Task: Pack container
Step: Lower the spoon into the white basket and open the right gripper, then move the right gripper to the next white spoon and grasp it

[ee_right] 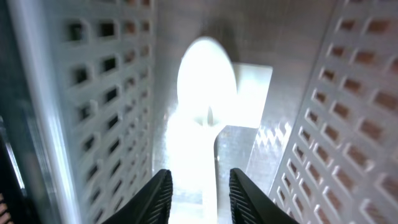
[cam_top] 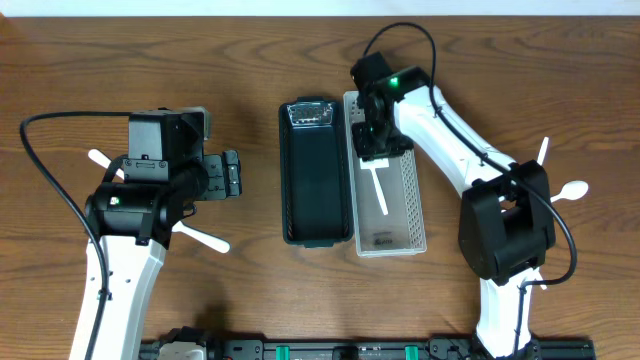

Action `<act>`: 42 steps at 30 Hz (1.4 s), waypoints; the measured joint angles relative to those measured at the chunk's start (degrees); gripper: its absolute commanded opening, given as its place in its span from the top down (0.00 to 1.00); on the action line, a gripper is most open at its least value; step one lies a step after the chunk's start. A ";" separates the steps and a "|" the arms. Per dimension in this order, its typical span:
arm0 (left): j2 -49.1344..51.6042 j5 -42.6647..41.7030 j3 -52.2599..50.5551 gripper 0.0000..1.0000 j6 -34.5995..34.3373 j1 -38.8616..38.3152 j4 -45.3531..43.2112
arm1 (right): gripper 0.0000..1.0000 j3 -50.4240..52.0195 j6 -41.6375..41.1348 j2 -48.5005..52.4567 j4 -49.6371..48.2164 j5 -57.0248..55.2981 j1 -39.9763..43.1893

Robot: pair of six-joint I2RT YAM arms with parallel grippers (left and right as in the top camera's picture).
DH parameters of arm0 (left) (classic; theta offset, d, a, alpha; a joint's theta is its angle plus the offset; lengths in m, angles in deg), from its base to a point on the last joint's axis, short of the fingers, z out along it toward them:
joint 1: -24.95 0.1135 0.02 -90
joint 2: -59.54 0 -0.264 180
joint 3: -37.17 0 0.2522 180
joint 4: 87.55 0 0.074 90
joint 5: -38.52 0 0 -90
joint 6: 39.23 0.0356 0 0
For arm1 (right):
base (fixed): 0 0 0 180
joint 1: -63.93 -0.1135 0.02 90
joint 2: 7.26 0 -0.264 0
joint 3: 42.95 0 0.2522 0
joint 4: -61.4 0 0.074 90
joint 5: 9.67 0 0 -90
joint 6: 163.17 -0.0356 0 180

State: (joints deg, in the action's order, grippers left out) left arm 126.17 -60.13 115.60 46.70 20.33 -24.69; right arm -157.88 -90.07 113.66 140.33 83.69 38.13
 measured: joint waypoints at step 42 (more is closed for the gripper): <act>0.00 0.02 0.00 0.14 0.00 0.00 0.22 | 0.27 19.89 -3.17 -3.63 -10.82 -8.26 45.59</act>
State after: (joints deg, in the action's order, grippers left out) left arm 126.17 -60.11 115.60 46.70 20.33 -24.47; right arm -137.99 -93.24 110.03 129.51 75.43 83.73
